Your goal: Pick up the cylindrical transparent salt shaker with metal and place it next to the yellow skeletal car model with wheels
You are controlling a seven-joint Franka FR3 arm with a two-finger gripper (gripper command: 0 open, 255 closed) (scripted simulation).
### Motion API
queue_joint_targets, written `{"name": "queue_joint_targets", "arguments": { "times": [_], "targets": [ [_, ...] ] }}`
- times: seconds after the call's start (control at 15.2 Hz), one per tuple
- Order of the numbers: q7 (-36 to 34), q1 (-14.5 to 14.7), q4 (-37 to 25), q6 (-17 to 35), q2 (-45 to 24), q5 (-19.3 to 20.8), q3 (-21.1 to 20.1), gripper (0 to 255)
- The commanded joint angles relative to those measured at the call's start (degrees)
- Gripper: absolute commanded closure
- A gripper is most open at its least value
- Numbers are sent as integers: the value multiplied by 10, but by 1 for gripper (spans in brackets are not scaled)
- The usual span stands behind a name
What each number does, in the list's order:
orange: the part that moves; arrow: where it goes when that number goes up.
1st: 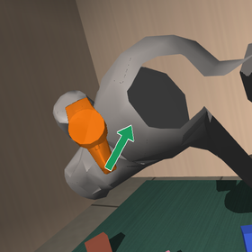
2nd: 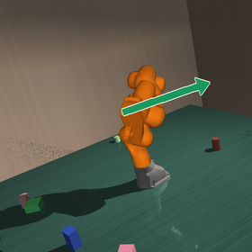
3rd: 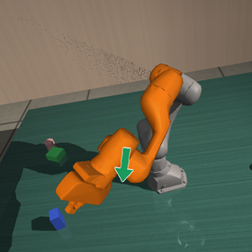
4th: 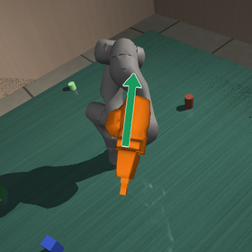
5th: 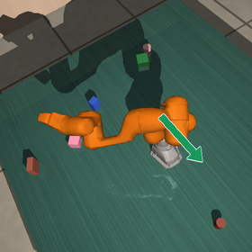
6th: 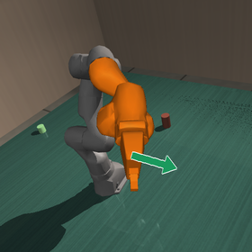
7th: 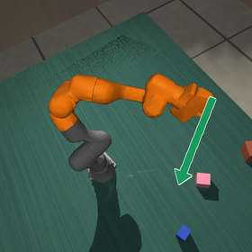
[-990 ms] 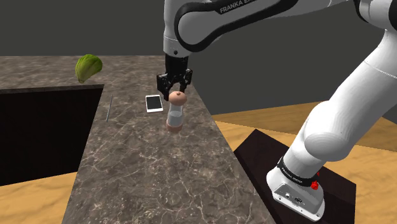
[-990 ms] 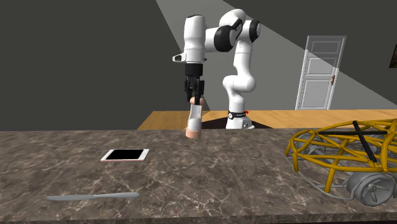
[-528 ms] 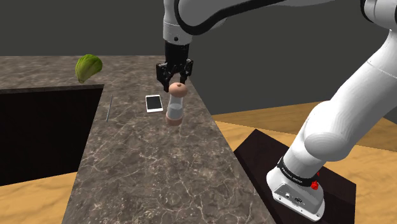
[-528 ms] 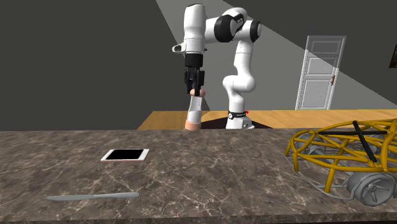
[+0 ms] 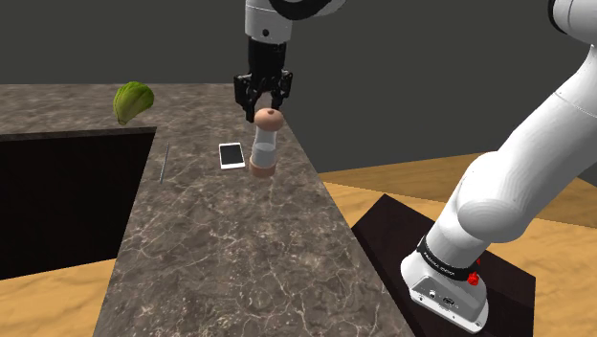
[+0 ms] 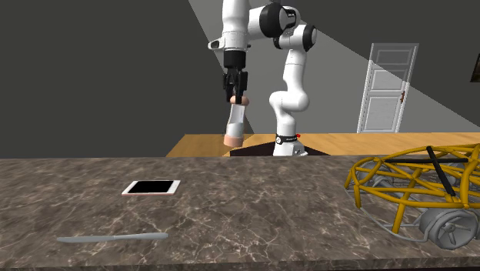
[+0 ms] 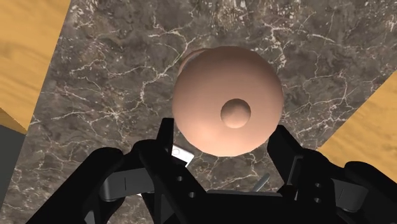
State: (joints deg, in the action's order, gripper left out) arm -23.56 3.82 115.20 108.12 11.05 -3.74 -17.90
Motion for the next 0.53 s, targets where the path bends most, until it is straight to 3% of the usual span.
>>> {"name": "queue_joint_targets", "arguments": {
  "times": [0.0,0.46],
  "targets": [
    [-1,0,-16,-15,-1,1,0,255],
    [-2,-1,-71,-69,-3,2,1,255]
  ]
}}
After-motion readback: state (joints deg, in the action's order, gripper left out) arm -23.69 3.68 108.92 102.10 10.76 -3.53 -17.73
